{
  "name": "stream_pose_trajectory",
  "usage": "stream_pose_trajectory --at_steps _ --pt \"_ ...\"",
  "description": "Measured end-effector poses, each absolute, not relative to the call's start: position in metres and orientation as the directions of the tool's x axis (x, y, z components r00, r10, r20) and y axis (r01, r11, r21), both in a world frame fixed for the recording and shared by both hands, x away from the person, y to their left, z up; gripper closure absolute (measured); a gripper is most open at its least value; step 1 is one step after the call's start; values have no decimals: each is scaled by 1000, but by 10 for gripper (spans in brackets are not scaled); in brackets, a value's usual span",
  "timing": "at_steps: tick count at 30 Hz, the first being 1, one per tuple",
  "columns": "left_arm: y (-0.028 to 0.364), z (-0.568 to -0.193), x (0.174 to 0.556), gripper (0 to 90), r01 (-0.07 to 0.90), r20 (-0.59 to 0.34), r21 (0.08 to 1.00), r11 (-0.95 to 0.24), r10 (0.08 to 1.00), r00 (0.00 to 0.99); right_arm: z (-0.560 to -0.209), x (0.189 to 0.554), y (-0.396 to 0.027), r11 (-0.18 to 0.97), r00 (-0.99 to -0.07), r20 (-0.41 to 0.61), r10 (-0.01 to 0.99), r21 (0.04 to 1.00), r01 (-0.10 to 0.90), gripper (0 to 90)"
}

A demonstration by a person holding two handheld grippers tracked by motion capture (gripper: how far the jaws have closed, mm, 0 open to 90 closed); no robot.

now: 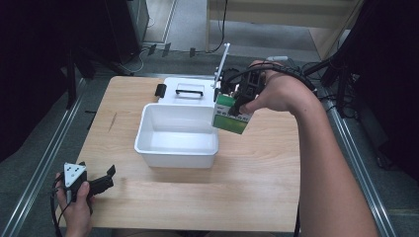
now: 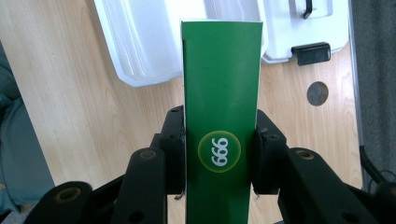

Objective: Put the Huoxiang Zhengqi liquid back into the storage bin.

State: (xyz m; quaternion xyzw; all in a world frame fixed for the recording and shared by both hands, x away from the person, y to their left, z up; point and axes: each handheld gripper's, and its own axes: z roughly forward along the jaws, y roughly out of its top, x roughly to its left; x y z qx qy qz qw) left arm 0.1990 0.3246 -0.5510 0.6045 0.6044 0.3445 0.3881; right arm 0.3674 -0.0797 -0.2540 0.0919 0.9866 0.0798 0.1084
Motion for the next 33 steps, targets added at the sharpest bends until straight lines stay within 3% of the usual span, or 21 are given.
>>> stream_pose_trajectory --at_steps 16,33 --pt "325 -551 199 2 465 -54 885 33 998 31 -247 364 -34 979 -969 -206 138 174 102 647" --pt "325 -551 200 2 468 -58 883 37 998 32 -261 366 6 984 -978 -197 71 175 36 646"
